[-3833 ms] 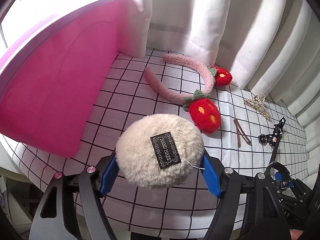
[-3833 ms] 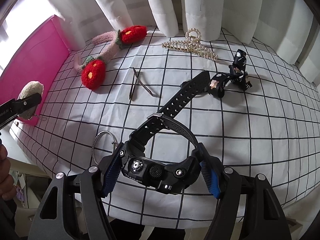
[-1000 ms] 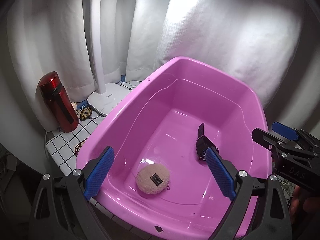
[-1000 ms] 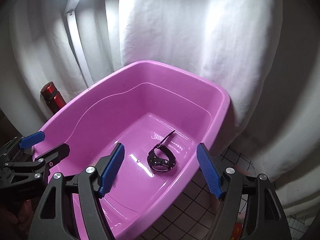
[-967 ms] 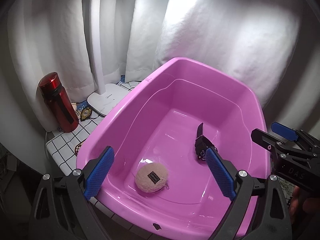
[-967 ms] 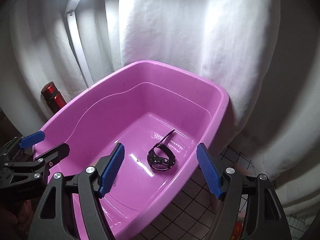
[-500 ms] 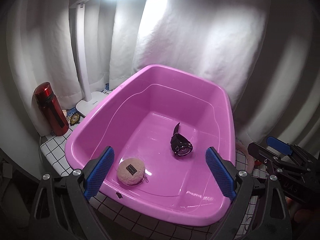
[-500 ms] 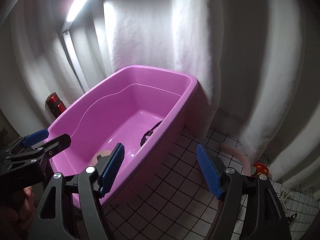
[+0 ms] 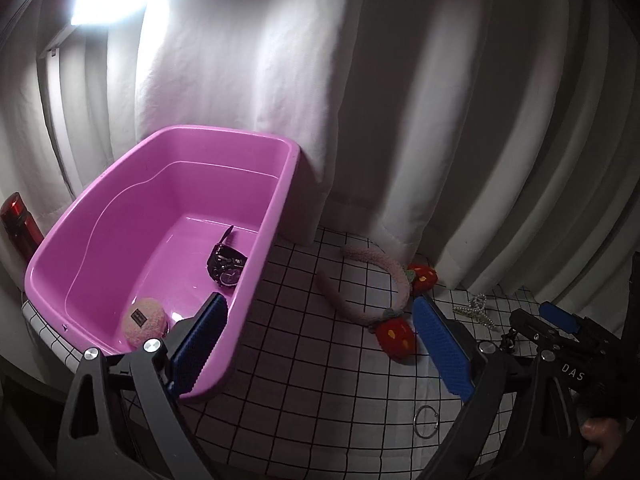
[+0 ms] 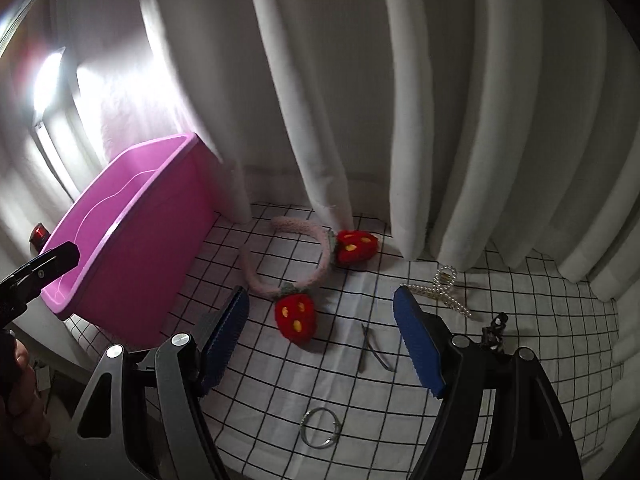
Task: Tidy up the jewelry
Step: 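Move both tools back over the table toward the bangle and bracelet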
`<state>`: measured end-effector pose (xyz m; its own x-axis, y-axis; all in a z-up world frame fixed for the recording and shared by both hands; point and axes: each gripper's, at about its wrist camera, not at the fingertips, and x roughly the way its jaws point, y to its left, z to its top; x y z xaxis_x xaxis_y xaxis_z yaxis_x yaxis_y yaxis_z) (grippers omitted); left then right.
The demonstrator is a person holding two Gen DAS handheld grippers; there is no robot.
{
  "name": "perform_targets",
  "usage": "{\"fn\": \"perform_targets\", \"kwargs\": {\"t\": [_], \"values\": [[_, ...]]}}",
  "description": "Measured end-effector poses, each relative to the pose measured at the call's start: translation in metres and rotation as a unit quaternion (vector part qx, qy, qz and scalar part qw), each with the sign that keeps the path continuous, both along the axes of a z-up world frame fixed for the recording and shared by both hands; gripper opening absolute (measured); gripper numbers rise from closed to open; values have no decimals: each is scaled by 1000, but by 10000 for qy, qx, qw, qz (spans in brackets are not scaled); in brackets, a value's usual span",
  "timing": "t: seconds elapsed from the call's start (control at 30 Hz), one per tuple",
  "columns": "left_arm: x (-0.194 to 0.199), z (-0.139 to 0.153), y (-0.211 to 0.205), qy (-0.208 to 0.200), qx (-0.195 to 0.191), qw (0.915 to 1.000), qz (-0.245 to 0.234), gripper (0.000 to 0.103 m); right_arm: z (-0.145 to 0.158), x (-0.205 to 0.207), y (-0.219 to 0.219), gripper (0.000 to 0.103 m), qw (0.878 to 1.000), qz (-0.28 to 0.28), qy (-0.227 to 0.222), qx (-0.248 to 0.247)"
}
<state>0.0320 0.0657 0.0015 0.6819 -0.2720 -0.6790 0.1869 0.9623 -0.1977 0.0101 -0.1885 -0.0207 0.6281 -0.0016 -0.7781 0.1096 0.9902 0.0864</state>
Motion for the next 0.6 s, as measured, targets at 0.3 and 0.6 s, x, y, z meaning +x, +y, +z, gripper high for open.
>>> {"fn": "perform_targets", "kwargs": {"t": [0.3,0.6], "values": [[-22,-52,-81,497,219,9978,-371,92,-26,-52,-107,71,9951,-921,351,-55],[-41,-117,-135,1122,589,9918,-183,92,-75,-60,-157,71,9941,-717,803,-98]]}}
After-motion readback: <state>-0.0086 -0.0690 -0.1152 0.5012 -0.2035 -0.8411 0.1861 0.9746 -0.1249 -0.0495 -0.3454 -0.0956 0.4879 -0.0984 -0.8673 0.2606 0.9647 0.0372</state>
